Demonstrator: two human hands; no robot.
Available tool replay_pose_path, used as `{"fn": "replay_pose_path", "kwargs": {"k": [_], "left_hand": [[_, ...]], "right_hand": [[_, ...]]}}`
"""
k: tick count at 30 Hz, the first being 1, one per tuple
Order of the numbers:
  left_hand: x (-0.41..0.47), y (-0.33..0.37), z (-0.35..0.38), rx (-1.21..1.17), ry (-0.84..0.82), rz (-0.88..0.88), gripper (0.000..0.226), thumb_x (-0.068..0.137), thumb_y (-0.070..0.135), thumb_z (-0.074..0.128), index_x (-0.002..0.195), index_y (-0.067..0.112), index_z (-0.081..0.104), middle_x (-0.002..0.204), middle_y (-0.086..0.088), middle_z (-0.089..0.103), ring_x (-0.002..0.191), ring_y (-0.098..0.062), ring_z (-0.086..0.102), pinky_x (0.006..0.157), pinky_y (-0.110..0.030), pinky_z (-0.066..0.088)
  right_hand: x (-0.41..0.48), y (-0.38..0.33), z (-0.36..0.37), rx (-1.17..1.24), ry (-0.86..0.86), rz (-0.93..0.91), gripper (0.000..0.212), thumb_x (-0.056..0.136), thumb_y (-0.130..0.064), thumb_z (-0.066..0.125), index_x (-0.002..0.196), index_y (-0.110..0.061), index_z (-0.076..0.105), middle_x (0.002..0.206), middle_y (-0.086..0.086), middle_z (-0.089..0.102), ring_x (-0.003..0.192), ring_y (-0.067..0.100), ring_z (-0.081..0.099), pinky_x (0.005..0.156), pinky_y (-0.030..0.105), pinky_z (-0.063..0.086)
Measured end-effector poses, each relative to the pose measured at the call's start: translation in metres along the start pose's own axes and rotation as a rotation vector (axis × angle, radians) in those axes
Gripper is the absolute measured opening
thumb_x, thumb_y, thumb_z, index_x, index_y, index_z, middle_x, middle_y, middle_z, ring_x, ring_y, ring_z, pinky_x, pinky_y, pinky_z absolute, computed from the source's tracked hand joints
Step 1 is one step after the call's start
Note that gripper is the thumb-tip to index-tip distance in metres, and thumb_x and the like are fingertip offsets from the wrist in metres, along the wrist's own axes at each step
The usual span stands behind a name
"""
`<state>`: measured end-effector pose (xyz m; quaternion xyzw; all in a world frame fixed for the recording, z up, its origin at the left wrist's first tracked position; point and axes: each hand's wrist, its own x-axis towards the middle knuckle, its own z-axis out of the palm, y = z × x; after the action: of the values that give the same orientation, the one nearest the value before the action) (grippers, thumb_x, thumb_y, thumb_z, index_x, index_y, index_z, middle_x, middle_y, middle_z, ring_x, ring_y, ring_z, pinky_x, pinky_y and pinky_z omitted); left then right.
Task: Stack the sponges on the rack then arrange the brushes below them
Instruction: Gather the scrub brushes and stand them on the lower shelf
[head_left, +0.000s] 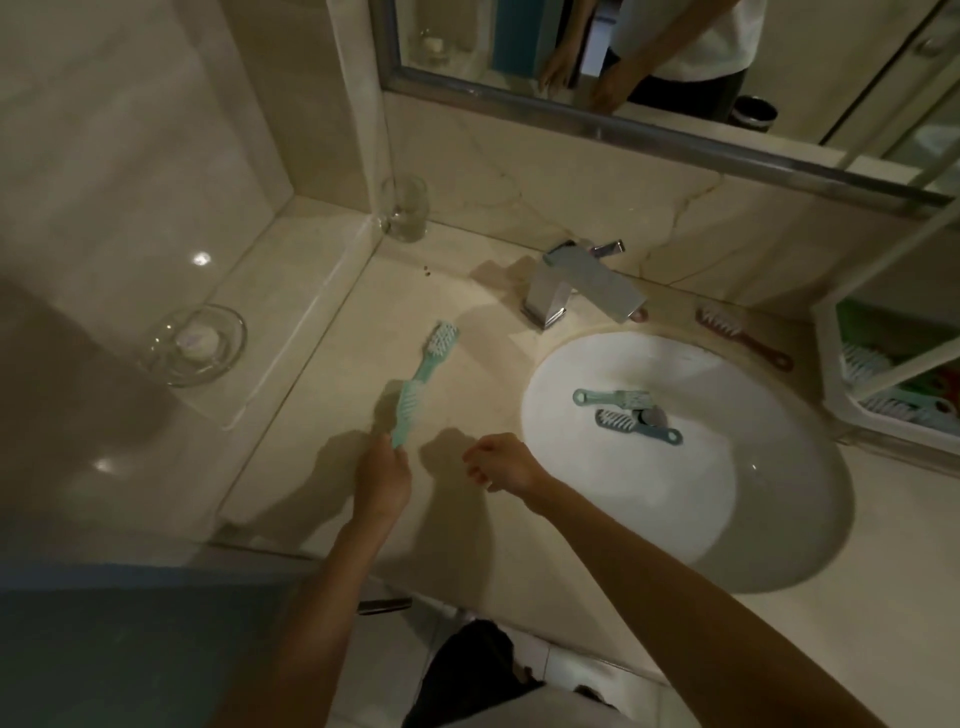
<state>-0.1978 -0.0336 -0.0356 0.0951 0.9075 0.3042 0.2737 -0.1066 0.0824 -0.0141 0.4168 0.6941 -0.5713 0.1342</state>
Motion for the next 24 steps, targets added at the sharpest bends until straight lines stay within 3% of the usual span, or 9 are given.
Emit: {"fn": "replay_pose_path", "kwargs": {"k": [2, 4, 6, 8, 11, 14, 16, 19, 24], "left_hand": [[-0.008, 0.004, -0.002, -0.064, -0.026, 0.075, 0.029, 0.097, 0.011, 0.037, 0.120, 0.001, 0.054, 0.110, -0.023, 0.064, 0.101, -0.037, 0.062, 0.083, -0.034, 0.051], [-0.011, 0.011, 0.000, -0.127, -0.136, 0.167, 0.019, 0.096, 0.012, 0.039, 0.094, 0.010, 0.057, 0.076, -0.012, 0.063, 0.074, -0.025, 0.063, 0.058, -0.012, 0.045], [-0.009, 0.021, 0.003, -0.159, -0.259, 0.243, 0.026, 0.096, 0.014, 0.042, 0.071, 0.017, 0.049, 0.058, 0.000, 0.052, 0.048, -0.005, 0.053, 0.044, -0.009, 0.036], [-0.003, 0.032, 0.006, -0.114, -0.386, 0.290, 0.035, 0.097, 0.015, 0.045, 0.062, 0.020, 0.044, 0.056, 0.005, 0.046, 0.043, 0.001, 0.046, 0.044, -0.011, 0.033], [0.012, 0.049, 0.009, 0.027, -0.448, 0.387, 0.038, 0.097, 0.016, 0.046, 0.058, 0.013, 0.046, 0.056, 0.001, 0.043, 0.046, 0.002, 0.044, 0.047, -0.017, 0.030], [0.038, 0.060, 0.008, 0.122, -0.057, 0.378, 0.024, 0.092, 0.013, 0.050, 0.083, -0.004, 0.064, 0.082, -0.023, 0.062, 0.081, -0.025, 0.062, 0.067, -0.033, 0.039], [0.054, 0.063, 0.007, 0.237, 0.096, 0.303, 0.026, 0.088, 0.014, 0.054, 0.108, -0.003, 0.058, 0.114, -0.025, 0.056, 0.110, -0.035, 0.052, 0.086, -0.039, 0.041], [0.071, 0.061, 0.012, 0.448, 0.005, 0.222, 0.045, 0.083, 0.014, 0.060, 0.123, -0.001, 0.045, 0.132, -0.021, 0.041, 0.122, -0.037, 0.041, 0.098, -0.043, 0.038], [0.082, 0.064, 0.018, 0.472, -0.056, 0.167, 0.048, 0.083, 0.012, 0.063, 0.123, -0.004, 0.042, 0.129, -0.025, 0.047, 0.119, -0.040, 0.049, 0.096, -0.043, 0.041]], "right_hand": [[0.002, -0.007, 0.001, 0.069, -0.010, 0.007, 0.027, 0.091, -0.012, 0.048, 0.109, 0.003, 0.062, 0.086, 0.006, 0.056, 0.061, 0.008, 0.046, 0.050, 0.015, 0.036], [0.005, -0.014, 0.001, 0.159, -0.023, 0.008, 0.022, 0.090, -0.013, 0.049, 0.105, -0.005, 0.063, 0.080, 0.001, 0.053, 0.063, 0.009, 0.043, 0.052, 0.019, 0.033], [0.007, -0.017, -0.003, 0.302, 0.021, 0.020, 0.010, 0.089, -0.012, 0.051, 0.092, -0.011, 0.061, 0.074, -0.001, 0.051, 0.063, 0.010, 0.042, 0.054, 0.020, 0.032], [0.009, -0.015, -0.013, 0.486, 0.119, 0.036, 0.013, 0.089, -0.006, 0.053, 0.078, -0.012, 0.059, 0.068, 0.000, 0.050, 0.057, 0.010, 0.040, 0.047, 0.018, 0.032], [0.008, -0.009, -0.032, 0.644, 0.214, 0.025, 0.019, 0.089, 0.000, 0.052, 0.074, -0.010, 0.056, 0.067, 0.002, 0.049, 0.052, 0.010, 0.035, 0.037, 0.015, 0.027], [0.006, -0.003, -0.049, 0.654, 0.295, 0.011, 0.014, 0.092, 0.002, 0.045, 0.090, -0.007, 0.055, 0.072, 0.005, 0.056, 0.049, 0.011, 0.032, 0.036, 0.015, 0.024], [0.004, 0.002, -0.058, 0.641, 0.331, 0.002, 0.013, 0.093, 0.001, 0.043, 0.094, -0.006, 0.054, 0.074, 0.006, 0.058, 0.047, 0.012, 0.033, 0.037, 0.015, 0.024], [-0.001, 0.011, -0.067, 0.553, 0.333, -0.025, 0.021, 0.091, 0.002, 0.041, 0.109, 0.003, 0.052, 0.078, 0.006, 0.057, 0.045, 0.013, 0.043, 0.036, 0.017, 0.027], [-0.013, 0.024, -0.078, 0.517, 0.288, -0.078, 0.019, 0.091, 0.005, 0.043, 0.108, 0.000, 0.050, 0.089, 0.007, 0.061, 0.049, 0.019, 0.064, 0.039, 0.022, 0.047]]}}
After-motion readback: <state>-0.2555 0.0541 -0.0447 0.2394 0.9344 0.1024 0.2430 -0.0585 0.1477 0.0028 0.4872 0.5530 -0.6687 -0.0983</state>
